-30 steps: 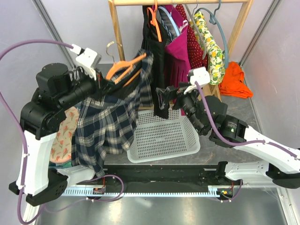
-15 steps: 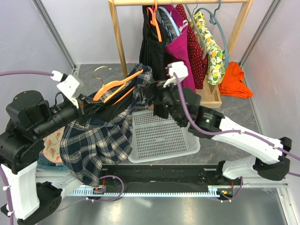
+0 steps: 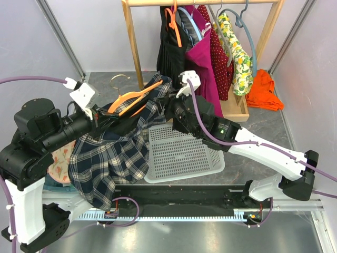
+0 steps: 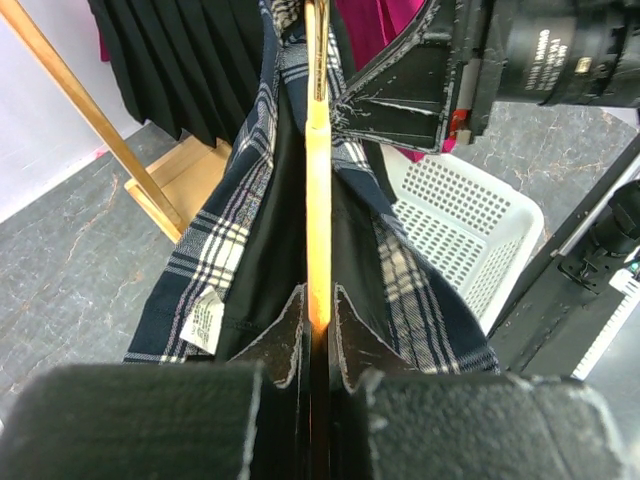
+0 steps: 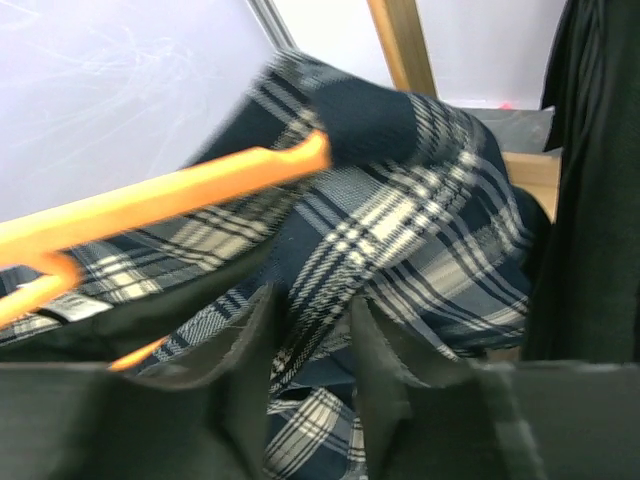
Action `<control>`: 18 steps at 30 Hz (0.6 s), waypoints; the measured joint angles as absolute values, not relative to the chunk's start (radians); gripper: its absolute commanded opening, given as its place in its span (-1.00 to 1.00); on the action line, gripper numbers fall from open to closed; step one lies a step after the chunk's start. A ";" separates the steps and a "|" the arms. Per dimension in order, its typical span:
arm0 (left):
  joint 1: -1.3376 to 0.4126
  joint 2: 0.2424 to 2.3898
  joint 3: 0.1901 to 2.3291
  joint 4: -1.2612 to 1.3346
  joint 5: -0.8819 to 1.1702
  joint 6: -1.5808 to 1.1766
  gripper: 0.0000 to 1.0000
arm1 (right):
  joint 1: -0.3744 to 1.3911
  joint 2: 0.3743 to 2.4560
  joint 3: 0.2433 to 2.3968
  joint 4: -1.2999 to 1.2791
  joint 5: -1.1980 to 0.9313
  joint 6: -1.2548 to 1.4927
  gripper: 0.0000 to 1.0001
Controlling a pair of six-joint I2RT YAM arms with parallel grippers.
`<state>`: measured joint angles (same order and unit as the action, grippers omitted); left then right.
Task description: Remove the skirt from the hanger
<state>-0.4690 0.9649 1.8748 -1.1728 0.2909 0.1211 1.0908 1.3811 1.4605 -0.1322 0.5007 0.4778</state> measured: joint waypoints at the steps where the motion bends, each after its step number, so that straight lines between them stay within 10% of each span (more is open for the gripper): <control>1: -0.469 0.965 1.875 -1.172 0.291 0.121 -0.97 | 1.082 1.380 1.451 -0.127 0.496 0.487 -0.57; 8: -0.469 0.970 1.875 -1.170 0.291 0.121 -0.97 | 1.050 1.380 1.425 -0.105 0.463 0.522 -0.99; 18: -0.469 0.939 1.775 -1.100 0.292 0.135 -0.97 | 1.058 1.374 1.618 -0.256 0.482 0.352 -1.00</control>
